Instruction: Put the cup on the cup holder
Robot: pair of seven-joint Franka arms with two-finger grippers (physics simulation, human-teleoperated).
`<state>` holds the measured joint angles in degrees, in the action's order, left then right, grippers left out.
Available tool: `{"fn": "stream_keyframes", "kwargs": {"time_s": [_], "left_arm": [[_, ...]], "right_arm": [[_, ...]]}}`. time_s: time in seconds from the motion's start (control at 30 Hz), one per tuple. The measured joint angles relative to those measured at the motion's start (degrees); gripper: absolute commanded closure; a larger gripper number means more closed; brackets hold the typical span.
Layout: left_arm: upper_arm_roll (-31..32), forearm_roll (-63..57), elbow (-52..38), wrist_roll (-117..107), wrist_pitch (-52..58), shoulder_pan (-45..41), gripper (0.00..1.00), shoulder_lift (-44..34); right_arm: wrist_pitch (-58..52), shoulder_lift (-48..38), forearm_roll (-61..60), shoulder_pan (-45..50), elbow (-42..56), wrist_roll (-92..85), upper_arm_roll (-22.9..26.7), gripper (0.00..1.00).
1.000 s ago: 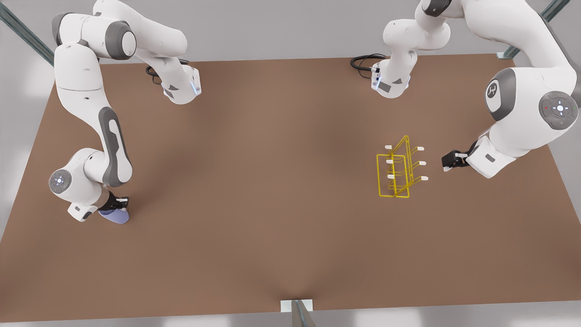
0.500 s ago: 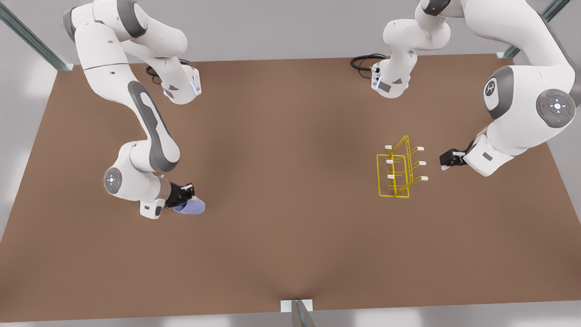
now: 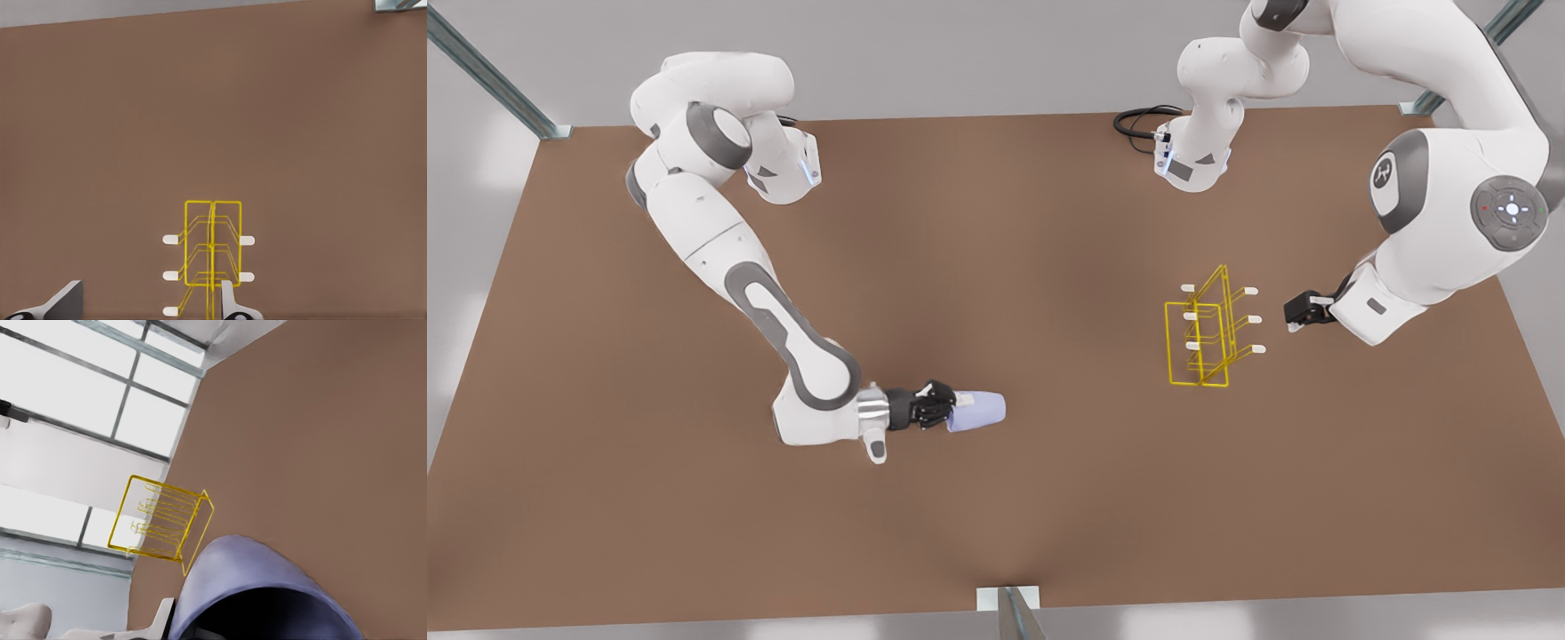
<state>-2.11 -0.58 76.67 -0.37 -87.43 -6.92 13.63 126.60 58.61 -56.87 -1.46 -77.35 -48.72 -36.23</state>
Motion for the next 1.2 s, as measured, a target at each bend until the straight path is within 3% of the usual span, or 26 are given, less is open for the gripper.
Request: {"fn": "stream_keyframes", "kwargs": {"time_s": [0.07,0.2,0.67,0.9,1.17,1.2], "left_arm": [[0.0,0.0,0.0,0.0,0.0,0.0,0.00,0.1],[0.0,0.0,0.0,-0.1,0.0,0.0,0.00,0.2],[0.0,0.0,0.0,-0.3,0.1,0.0,0.00,0.2],[0.0,0.0,0.0,-0.6,0.2,-0.5,0.00,0.2],[0.0,0.0,0.0,-0.8,0.2,-0.5,0.00,0.1],[0.0,0.0,0.0,-0.8,0.2,-0.5,0.00,0.2]], "right_arm": [[2.2,6.3,-0.3,0.3,3.8,-2.3,-3.1,0.79],[5.0,10.9,-0.5,0.6,5.6,-6.8,-4.4,0.79],[8.6,12.7,-0.9,3.1,7.3,-16.6,-5.7,0.79],[17.0,9.3,-5.1,5.2,-0.7,-19.2,-12.4,0.79],[23.3,6.2,-6.1,0.5,-11.9,-21.9,-13.2,0.79],[23.7,6.6,-6.2,0.3,-12.3,-22.3,-13.2,0.72]]}}
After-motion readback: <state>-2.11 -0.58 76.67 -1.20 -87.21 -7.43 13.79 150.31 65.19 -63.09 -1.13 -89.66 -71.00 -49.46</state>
